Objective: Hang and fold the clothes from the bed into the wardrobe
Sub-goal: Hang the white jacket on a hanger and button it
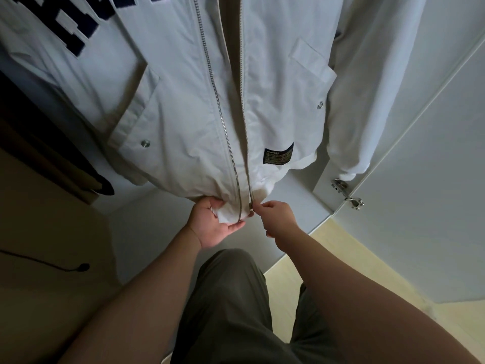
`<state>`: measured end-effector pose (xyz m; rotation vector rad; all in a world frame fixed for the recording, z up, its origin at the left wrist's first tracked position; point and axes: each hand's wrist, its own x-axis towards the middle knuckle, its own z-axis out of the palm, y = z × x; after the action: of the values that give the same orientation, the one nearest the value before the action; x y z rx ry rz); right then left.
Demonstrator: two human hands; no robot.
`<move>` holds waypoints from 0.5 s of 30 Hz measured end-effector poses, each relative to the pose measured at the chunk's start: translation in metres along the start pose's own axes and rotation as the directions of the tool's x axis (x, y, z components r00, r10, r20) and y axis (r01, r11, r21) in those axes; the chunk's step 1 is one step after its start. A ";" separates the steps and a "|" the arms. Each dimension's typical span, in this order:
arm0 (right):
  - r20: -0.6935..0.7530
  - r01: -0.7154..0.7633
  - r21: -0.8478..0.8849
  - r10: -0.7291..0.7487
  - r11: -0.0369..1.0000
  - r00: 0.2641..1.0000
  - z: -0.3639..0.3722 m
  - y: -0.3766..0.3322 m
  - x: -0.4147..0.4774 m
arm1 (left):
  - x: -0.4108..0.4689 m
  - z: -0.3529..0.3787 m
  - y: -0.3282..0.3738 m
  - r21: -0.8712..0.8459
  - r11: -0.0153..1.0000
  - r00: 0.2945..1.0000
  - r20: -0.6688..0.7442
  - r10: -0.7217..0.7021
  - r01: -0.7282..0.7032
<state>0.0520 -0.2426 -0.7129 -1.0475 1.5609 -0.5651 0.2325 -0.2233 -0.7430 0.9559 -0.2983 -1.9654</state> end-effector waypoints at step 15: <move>0.070 -0.075 0.088 0.069 0.993 0.995 0.003 0.006 -0.001 | -0.014 -0.007 0.005 -0.035 0.990 0.975 -0.182 0.129 -0.138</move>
<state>0.0534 -0.2385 -0.7181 -0.9289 1.4947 -0.5406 0.2450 -0.2143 -0.7379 1.0471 -0.2077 -1.7440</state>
